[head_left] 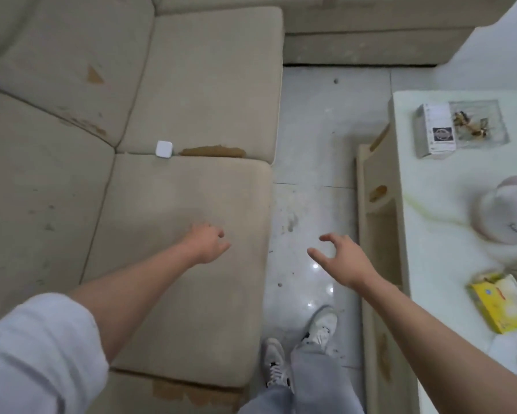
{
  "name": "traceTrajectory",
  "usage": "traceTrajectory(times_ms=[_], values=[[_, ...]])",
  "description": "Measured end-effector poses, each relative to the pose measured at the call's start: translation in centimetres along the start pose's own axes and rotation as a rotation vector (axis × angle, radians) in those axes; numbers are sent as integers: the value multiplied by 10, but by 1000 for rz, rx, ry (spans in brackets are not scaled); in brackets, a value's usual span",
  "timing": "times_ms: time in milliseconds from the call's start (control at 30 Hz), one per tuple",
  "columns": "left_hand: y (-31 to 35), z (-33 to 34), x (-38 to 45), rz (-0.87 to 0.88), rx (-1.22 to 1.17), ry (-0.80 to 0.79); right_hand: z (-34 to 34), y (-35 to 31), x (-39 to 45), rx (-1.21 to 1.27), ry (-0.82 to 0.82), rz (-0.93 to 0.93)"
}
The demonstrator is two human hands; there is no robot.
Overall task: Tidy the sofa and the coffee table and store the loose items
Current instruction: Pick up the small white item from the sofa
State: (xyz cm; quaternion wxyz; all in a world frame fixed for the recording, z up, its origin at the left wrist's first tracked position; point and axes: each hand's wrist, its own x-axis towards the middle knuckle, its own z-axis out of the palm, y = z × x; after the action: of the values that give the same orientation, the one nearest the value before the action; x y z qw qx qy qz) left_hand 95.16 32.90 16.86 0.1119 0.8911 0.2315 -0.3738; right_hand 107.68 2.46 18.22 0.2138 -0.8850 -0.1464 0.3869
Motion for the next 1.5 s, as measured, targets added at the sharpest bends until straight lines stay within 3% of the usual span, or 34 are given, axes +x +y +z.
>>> traceTrajectory(times_ms=[233,400,600,700,900,1000,1133,1300,1433,1500], values=[[-63,-94,106,-210,-105,152,-2,-48,125,-168,-130,-88],[-114,-136,181,-263,-95,204,29,-97,239,-245,-181,-133],[-182,-127,268,-318,-95,160,100,-126,345,-374,-418,-161],[-209,-113,317,-333,-117,205,137,-116,368,-436,-404,-142],[-242,-94,375,-294,-126,206,140,-104,386,-450,-429,-184],[-247,-89,375,-338,-144,298,142,-102,386,-451,-438,-190],[-205,-89,353,-418,-174,257,140,-101,385,-431,-439,-182],[-74,-73,317,-50,-198,179,121,-110,380,-331,-452,-188],[34,-70,286,145,-197,174,77,-87,337,-72,-206,-240],[80,-70,266,207,-230,187,54,-61,299,76,-169,-204]])
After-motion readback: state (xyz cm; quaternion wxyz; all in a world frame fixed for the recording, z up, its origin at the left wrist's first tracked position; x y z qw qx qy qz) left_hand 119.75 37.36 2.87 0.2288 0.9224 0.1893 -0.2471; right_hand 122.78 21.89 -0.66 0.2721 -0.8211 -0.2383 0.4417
